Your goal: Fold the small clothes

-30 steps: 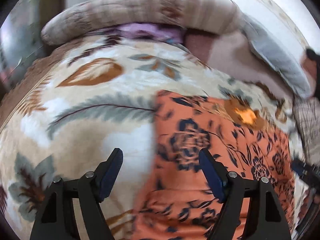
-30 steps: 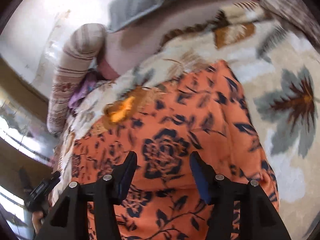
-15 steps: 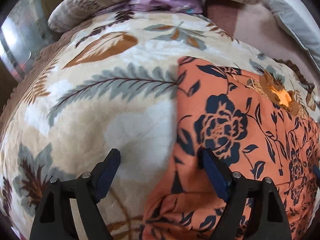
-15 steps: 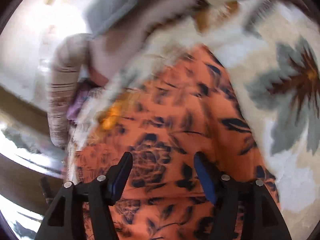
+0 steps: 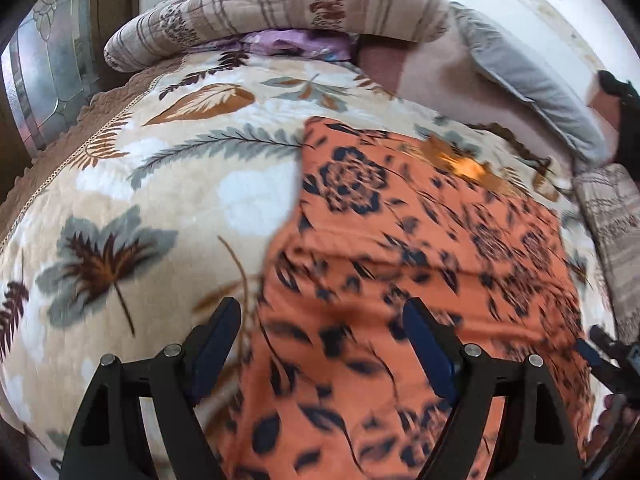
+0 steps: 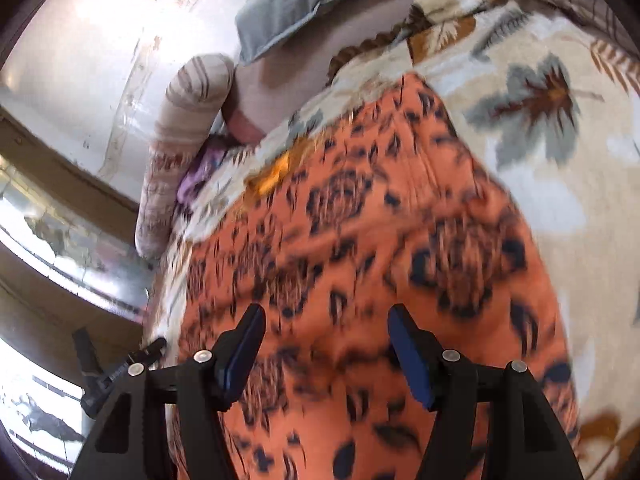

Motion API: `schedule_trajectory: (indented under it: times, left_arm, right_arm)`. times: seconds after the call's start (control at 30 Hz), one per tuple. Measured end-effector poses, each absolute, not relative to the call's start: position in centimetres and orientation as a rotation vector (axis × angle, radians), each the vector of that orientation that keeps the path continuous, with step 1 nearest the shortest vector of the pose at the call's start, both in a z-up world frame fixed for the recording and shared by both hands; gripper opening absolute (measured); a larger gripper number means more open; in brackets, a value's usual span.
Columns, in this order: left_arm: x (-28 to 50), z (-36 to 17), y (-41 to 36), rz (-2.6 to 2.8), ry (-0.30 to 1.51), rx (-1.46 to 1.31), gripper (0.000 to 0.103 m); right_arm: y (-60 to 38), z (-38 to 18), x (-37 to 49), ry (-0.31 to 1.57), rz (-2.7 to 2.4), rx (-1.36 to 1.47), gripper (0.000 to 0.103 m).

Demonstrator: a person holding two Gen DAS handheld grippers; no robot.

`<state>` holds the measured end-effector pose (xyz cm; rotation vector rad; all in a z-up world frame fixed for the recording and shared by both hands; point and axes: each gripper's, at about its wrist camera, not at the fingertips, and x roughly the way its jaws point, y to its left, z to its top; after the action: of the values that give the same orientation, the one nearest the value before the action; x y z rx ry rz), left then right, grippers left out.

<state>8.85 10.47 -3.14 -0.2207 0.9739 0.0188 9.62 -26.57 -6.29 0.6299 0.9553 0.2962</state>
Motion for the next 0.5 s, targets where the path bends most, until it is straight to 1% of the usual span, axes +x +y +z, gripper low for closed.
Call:
schedule_trajectory:
  times: [0.13,0.23,0.5]
  left_arm:
    - [6.0,-1.9,9.3,0.006,0.944,-0.199,0.084]
    - [3.9,-1.4,9.5,0.011,0.931,-0.227,0.084]
    - [-0.8,-2.7,13.6,0.071,0.992,-0.249,0.084]
  right_arm:
    - [-25.9,-5.8,7.6,0.96,0.324,0.587,0.067]
    - [-26.1,-5.0,6.5,0.942,0.338,0.625,0.067]
    - [-29.0,-3.7,3.5,0.957,0.263,0.628,0.067]
